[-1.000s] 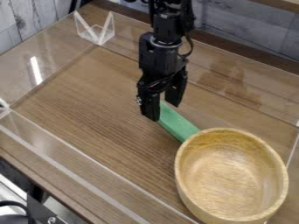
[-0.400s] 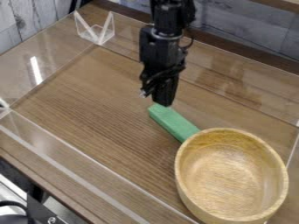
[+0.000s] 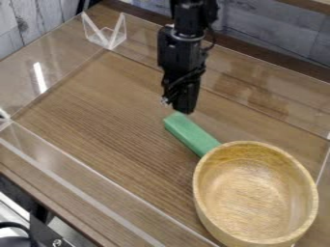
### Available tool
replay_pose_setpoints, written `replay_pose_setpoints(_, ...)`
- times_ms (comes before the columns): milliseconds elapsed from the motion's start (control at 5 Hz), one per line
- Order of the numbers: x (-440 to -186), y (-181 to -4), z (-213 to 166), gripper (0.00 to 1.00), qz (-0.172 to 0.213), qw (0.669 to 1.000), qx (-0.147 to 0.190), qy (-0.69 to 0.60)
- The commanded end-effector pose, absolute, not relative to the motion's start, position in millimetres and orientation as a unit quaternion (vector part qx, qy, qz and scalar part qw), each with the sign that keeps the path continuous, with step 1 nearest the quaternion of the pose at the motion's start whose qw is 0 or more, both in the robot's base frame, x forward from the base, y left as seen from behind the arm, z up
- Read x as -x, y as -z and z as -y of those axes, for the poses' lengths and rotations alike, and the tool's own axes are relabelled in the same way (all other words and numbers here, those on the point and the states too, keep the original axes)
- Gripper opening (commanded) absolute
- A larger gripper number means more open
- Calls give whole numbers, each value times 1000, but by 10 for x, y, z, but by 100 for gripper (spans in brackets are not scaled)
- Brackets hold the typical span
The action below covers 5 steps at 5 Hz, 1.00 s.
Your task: Put green object into wooden bowl
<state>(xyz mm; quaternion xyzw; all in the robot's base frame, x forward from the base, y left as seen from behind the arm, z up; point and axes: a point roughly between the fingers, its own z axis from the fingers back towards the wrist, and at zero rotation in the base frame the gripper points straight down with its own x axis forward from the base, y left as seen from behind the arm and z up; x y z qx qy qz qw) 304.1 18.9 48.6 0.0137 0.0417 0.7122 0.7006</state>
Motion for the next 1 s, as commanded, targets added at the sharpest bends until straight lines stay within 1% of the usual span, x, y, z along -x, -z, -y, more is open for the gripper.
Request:
replay_pose_setpoints(0, -3048, -490, -235, 0, -21, 691, -3, -723)
replay_pose_setpoints(400, -3063, -481, -92, 0, -32, 697, 2, -716)
replay_pose_setpoints(800, -3090, -730, -4, 0, -40, 726, 5, -686)
